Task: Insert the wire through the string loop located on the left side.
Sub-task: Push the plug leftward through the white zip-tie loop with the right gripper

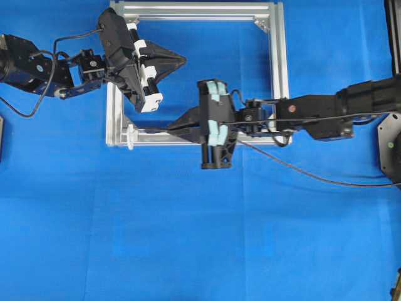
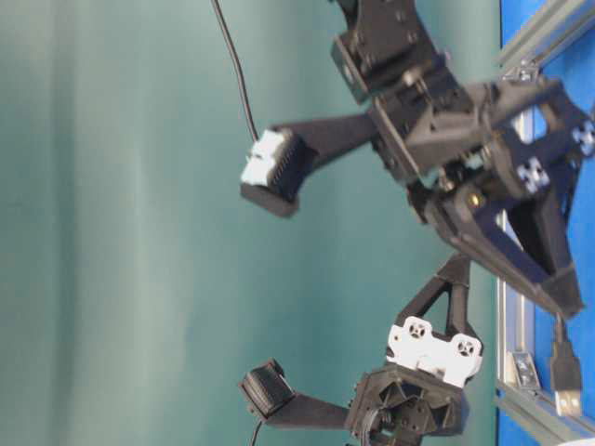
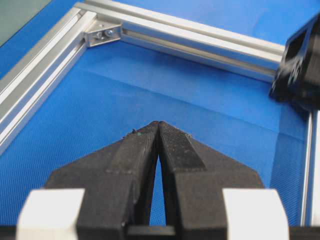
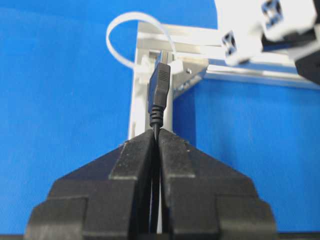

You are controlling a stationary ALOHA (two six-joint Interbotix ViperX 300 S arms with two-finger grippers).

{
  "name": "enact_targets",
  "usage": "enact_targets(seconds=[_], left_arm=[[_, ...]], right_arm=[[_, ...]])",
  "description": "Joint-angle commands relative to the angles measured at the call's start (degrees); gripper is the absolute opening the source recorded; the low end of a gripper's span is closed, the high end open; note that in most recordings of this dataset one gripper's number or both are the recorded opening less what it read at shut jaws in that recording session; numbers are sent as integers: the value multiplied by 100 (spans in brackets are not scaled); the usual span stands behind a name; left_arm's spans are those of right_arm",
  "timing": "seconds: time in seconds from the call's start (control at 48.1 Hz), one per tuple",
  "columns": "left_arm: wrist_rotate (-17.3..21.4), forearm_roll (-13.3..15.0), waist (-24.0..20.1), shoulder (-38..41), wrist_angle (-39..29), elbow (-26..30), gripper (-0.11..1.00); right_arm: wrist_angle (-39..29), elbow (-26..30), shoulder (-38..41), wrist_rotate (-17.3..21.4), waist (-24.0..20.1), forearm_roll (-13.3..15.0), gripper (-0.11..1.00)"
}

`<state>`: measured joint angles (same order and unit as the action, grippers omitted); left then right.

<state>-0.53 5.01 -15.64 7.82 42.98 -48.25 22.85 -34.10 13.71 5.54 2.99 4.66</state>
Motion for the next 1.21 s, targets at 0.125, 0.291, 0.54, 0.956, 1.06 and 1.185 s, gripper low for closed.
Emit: enact_targets(seconds=[0.125,0.291,0.54,0.956,1.06,1.185], left_arm=[[-9,-18,0,-185,35,70,0],[0,-18,0,-185,35,70,0],[0,-18,0,-185,35,70,0],[0,-18,0,-185,35,70,0],[0,-9,0,-185,26,70,0],[0,-9,0,-185,35,70,0]], right_arm=[[9,422,132,-9,9,26,0],[9,439,141,-9,0,35,0],[9,404,141,-9,-35,44,0],[9,378,141,-9,-26,35,0],[9,378,141,-9,-35,35,0],[9,378,141,-9,-26,44,0]])
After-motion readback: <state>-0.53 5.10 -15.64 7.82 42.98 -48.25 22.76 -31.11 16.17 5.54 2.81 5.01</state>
